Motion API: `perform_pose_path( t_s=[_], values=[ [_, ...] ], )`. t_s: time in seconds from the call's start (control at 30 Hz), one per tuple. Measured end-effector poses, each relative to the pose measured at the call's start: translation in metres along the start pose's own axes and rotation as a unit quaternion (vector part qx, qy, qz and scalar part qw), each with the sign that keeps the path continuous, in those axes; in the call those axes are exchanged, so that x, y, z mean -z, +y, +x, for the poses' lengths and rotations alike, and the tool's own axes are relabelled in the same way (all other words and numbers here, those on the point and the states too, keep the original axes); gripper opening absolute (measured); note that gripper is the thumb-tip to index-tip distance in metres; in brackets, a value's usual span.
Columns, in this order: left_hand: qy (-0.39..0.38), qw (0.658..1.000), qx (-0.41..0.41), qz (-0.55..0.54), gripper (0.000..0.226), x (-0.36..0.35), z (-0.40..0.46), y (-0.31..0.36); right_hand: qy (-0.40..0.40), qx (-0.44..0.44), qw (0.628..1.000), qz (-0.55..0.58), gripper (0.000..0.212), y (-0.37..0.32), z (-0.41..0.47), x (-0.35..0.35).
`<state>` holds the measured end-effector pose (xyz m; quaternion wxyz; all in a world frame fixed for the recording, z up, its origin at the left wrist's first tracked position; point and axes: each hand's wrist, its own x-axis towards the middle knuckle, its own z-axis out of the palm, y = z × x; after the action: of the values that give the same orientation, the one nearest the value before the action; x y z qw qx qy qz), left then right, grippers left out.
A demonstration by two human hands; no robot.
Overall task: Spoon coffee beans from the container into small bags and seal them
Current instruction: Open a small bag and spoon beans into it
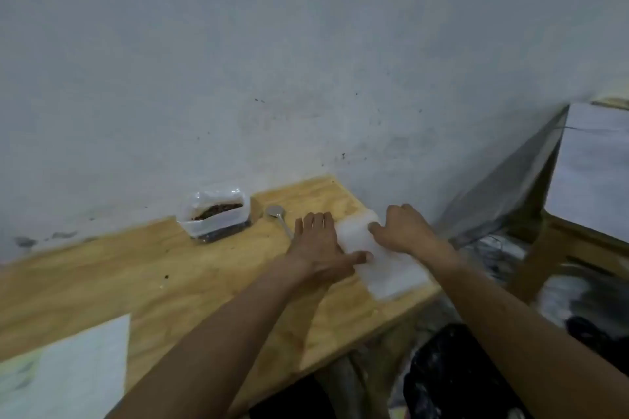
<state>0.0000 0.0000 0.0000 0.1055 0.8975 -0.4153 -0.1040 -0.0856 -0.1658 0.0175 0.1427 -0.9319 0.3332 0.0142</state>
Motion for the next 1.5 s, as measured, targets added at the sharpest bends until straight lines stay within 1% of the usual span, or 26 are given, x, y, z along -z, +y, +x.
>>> perform_pose_path(
  t_s=[0.07,0.13,0.17,0.3,0.37,0.47,0.53,0.63,0.7,0.77,0.83,0.87,0.9,0.93,1.0,1.03,1.07,1.1,1.13,1.2,1.23,1.3,1.37,1.4,1.43,1.5],
  values=[
    [0.013,1.0,-0.009,0.024,0.111,-0.003,0.0,0.002,0.0,0.005,1.0,-0.004,0.06,0.002,0.0,-0.005],
    [0.035,0.999,-0.014,0.021,0.098,-0.007,-0.002,0.0,0.013,0.018,1.0,0.006,0.056,0.002,0.0,-0.008],
    [0.042,0.999,-0.014,0.013,0.095,-0.01,-0.001,-0.001,0.023,0.019,0.999,0.013,0.054,0.001,0.001,-0.009],
    [0.078,0.997,-0.005,-0.022,0.098,-0.016,-0.001,-0.002,0.071,0.006,0.997,0.031,0.047,-0.002,-0.004,-0.005],
    [0.099,0.994,-0.011,-0.034,0.1,-0.016,-0.001,-0.001,0.082,0.0,0.995,0.049,0.039,-0.002,-0.004,-0.005],
    [0.128,0.99,-0.03,-0.059,0.093,-0.015,-0.003,0.001,0.1,-0.008,0.986,0.133,0.035,0.0,-0.004,0.0],
    [0.152,0.983,-0.045,-0.092,0.076,-0.014,-0.004,0.001,0.108,-0.019,0.967,0.231,0.03,0.002,-0.004,0.006],
    [0.196,0.965,-0.058,-0.163,0.036,-0.013,-0.006,-0.003,0.067,-0.026,0.92,0.385,0.014,0.003,-0.003,0.017],
    [0.232,0.942,-0.059,-0.233,0.014,-0.007,-0.007,-0.007,0.04,-0.013,0.895,0.444,0.009,0.0,0.0,0.022],
    [0.255,0.91,-0.034,-0.324,0.004,0.005,-0.01,-0.013,0.033,-0.006,0.879,0.475,0.009,-0.011,0.002,0.026],
    [0.268,0.875,0.009,-0.402,0.002,0.021,-0.012,-0.02,0.022,0.004,0.861,0.508,0.011,-0.025,0.005,0.027],
    [0.277,0.862,0.023,-0.424,0.001,0.027,-0.012,-0.025,0.016,0.009,0.853,0.522,0.011,-0.033,0.008,0.026],
    [0.288,0.854,0.028,-0.433,0.002,0.034,-0.013,-0.032,0.019,0.017,0.85,0.526,0.013,-0.043,0.012,0.024],
    [0.3,0.848,0.026,-0.435,0.004,0.04,-0.014,-0.039,0.033,0.023,0.857,0.514,0.019,-0.053,0.015,0.022],
    [0.334,0.84,0.02,-0.426,0.007,0.053,-0.018,-0.053,0.102,0.043,0.893,0.437,0.034,-0.077,0.016,0.022],
    [0.358,0.836,0.02,-0.416,0.007,0.06,-0.021,-0.06,0.15,0.063,0.902,0.4,0.037,-0.09,0.012,0.024],
    [0.381,0.83,0.022,-0.408,0.007,0.067,-0.024,-0.067,0.186,0.09,0.902,0.38,0.037,-0.104,0.006,0.029],
    [0.401,0.823,0.026,-0.401,0.007,0.075,-0.028,-0.075,0.193,0.112,0.9,0.375,0.038,-0.119,0.002,0.033],
    [0.417,0.819,0.025,-0.394,0.006,0.081,-0.031,-0.081,0.179,0.126,0.9,0.376,0.044,-0.133,-0.004,0.039],
    [0.445,0.816,0.007,-0.369,0.007,0.092,-0.037,-0.092,0.115,0.129,0.901,0.397,0.057,-0.16,-0.011,0.05],
    [0.459,0.817,-0.007,-0.349,0.008,0.096,-0.04,-0.097,0.083,0.123,0.902,0.406,0.059,-0.173,-0.013,0.054],
    [0.487,0.822,-0.04,-0.292,0.009,0.103,-0.045,-0.107,0.031,0.117,0.901,0.416,0.051,-0.193,-0.014,0.06],
    [0.507,0.829,-0.064,-0.227,0.009,0.108,-0.048,-0.117,-0.011,0.126,0.887,0.445,0.037,-0.207,-0.014,0.062],
    [0.509,0.831,-0.069,-0.215,0.009,0.109,-0.051,-0.12,-0.026,0.136,0.877,0.46,0.031,-0.212,-0.015,0.062],
    [0.505,0.831,-0.066,-0.224,0.01,0.111,-0.055,-0.12,-0.032,0.149,0.872,0.464,0.027,-0.215,-0.015,0.061],
    [0.486,0.828,-0.032,-0.279,0.013,0.114,-0.064,-0.118,-0.022,0.179,0.877,0.446,0.026,-0.221,-0.017,0.06]
  ],
)
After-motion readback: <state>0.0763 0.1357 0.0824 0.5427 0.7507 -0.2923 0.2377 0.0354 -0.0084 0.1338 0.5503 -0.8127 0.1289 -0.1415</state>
